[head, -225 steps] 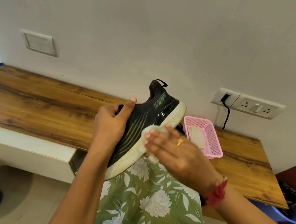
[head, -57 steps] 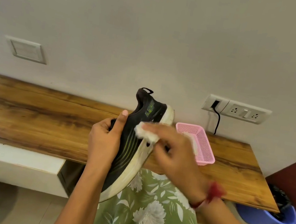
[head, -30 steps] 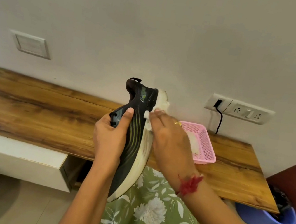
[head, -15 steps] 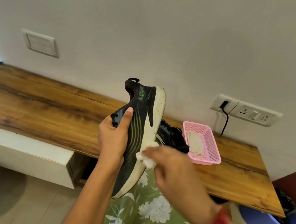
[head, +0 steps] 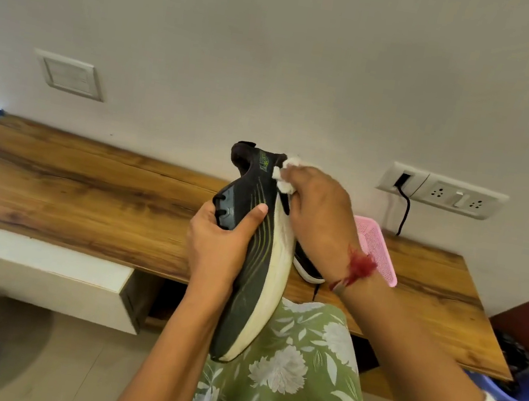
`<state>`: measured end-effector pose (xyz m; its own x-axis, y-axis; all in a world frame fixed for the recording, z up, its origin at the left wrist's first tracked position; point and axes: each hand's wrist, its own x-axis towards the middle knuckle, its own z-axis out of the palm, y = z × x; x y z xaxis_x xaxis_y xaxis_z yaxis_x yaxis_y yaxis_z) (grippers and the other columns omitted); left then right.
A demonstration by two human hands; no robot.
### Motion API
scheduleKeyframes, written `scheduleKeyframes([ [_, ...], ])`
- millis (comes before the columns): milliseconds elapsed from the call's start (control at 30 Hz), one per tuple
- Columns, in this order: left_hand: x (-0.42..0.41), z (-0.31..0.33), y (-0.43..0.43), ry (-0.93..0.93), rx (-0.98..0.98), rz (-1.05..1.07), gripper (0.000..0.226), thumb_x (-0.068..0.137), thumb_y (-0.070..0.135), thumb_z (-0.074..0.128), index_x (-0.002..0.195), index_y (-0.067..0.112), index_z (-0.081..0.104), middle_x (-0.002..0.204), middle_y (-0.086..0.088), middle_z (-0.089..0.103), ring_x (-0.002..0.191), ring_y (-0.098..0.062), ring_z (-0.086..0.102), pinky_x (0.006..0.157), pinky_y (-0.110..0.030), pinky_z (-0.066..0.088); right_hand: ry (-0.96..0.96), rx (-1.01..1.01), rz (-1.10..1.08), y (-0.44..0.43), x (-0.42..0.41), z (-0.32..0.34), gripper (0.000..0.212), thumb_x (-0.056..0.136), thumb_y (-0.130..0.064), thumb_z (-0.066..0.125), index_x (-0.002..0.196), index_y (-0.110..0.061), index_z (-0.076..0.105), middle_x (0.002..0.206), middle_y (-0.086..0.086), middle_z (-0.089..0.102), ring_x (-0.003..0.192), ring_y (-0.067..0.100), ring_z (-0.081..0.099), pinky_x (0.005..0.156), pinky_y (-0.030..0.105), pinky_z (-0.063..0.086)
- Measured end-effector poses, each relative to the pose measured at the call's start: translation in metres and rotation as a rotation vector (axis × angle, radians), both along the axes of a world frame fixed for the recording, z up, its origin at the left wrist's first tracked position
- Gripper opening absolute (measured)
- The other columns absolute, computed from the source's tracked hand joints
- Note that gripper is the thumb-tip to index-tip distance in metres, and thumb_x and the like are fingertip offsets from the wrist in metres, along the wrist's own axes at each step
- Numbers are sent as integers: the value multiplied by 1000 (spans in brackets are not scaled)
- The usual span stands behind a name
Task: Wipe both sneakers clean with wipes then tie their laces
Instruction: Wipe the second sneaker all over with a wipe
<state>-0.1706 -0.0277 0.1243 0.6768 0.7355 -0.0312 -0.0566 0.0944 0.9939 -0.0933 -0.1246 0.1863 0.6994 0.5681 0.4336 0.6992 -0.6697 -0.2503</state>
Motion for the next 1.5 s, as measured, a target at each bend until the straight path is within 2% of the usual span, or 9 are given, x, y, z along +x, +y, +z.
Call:
scheduleKeyframes([
  [200,5,-5,1,-8,-44,42,36,62,46,79,87,24,67,82,4,74,82,-17,71,82,-48,56,-77,33,36,-4,-22,-25,38,66,10,67,102,-1,70,104,18,70,88,35,68,70,42,56],
  [400,1,-10,12,-6,-32,108,21,75,32,80,88,23,66,85,2,73,85,-17,70,85,-47,56,-20,24,100,-12,-56,-40,34,76,-1,53,106,-4,69,104,12,70,93,30,68,74,40,58],
  [567,-3,-4,10,-26,19,141,21,78,32,77,89,19,64,84,5,71,83,-11,68,84,-43,55,-58,-49,109,-20,-85,-39,46,65,5,69,110,-5,68,107,9,68,96,22,66,82,29,54],
  [733,-3,-3,12,-56,-25,118,20,78,31,77,90,20,65,87,2,73,86,-15,70,86,-46,55,-100,-179,72,-23,-117,-49,46,77,0,37,112,0,67,114,15,67,108,27,63,94,32,48],
  [833,-4,-4,13,-51,-44,120,19,78,31,77,88,22,63,86,4,72,86,-15,70,86,-47,55,-75,-229,149,-29,-130,-51,40,68,2,61,106,-3,71,110,13,69,105,24,66,94,29,46],
  [1000,-2,-2,19,-32,-30,100,27,73,42,79,88,25,64,87,2,73,87,-19,70,84,-48,55,362,258,140,-34,-82,12,42,83,4,58,103,-31,70,99,-10,68,66,-8,56,61,10,45],
  [1133,-2,5,15,-34,30,68,36,67,47,80,90,25,64,89,4,73,86,-15,70,83,-46,56,30,325,-45,-3,-8,43,35,84,4,53,109,-14,70,107,4,69,98,16,63,87,27,48],
  [1267,-2,6,12,-30,39,78,35,66,48,80,88,26,64,89,5,73,87,-14,69,83,-46,56,54,64,-15,17,16,30,32,89,1,48,113,-10,68,112,11,66,104,27,61,91,30,42],
  [1500,-2,-5,16,-28,-12,101,30,73,43,77,93,22,67,88,2,73,86,-18,70,83,-50,55,-23,-103,109,8,-31,-15,27,81,1,61,106,-6,68,97,13,66,87,32,62,74,37,50],
])
